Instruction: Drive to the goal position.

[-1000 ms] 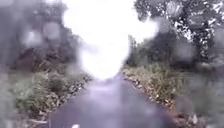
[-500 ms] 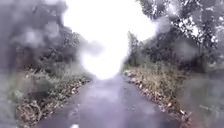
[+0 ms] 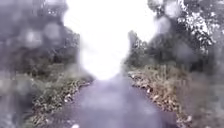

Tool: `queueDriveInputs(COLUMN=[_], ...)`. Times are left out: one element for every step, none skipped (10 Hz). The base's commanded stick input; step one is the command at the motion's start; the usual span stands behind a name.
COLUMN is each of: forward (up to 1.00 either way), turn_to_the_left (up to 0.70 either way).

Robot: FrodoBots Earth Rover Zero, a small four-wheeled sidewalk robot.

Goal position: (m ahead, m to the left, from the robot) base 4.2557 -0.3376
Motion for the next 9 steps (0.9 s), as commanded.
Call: queueDriveInputs(forward=[0.85, 0.85, 0.85, 0.85, 0.85, 0.85, 0.85, 0.85, 0.85], turn_to_the_left=[0.00, 0.00, 0.00, 0.00, 0.00, 0.00, 0.00, 0.00, 0.00])
